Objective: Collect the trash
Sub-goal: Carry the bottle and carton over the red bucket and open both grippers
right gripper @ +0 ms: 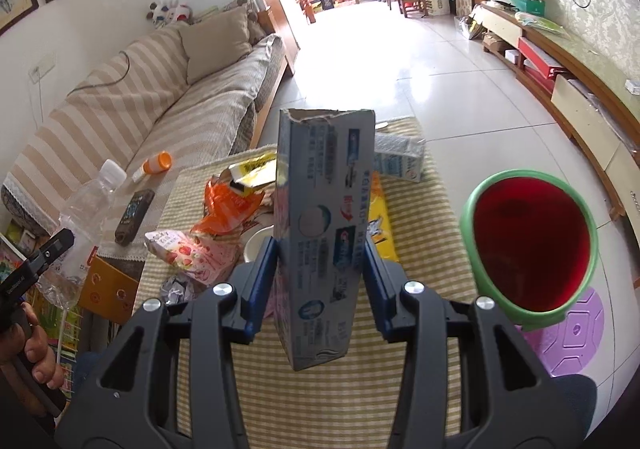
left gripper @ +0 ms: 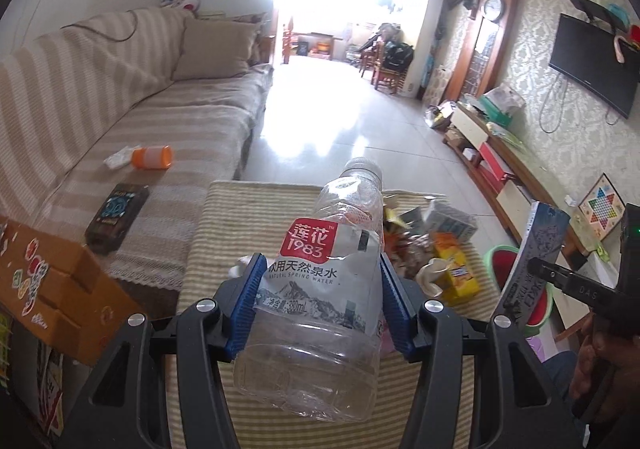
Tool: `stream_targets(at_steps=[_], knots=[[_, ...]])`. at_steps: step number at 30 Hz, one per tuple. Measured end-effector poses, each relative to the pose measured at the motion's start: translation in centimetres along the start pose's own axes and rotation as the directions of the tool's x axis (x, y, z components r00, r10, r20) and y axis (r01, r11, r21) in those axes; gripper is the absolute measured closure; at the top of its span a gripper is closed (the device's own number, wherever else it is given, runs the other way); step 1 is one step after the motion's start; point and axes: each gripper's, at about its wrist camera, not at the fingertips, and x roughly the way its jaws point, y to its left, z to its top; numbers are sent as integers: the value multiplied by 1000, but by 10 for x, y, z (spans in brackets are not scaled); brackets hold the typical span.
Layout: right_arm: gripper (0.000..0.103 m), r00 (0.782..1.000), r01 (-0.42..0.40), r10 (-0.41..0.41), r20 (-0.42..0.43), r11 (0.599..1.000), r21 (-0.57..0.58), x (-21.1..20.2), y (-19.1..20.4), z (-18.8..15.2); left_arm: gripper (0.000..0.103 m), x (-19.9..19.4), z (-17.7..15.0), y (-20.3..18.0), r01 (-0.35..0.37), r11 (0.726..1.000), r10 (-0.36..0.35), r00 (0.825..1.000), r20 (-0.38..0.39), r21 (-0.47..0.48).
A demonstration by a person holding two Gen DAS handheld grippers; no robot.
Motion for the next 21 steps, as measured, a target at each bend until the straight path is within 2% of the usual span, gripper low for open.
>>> stream_targets(at_steps=[6, 11, 15, 21], knots=[[62, 999, 20, -22, 45, 999, 46, -22, -36, 7, 51, 8, 16, -61, 82, 995, -83, 996, 14, 59], [62, 995, 56, -64, 82, 994, 98, -41, -83, 18, 51, 26, 28, -127, 174, 977, -176, 984, 5, 121], [62, 989, 95, -111, 103, 985, 142, -54, -124, 27, 51, 45, 34, -183, 257, 954, -257, 966, -18, 158], [62, 980, 149, -169, 101, 973, 177, -60, -181, 36, 51, 84, 32, -260, 369, 912, -361, 929, -78, 181]])
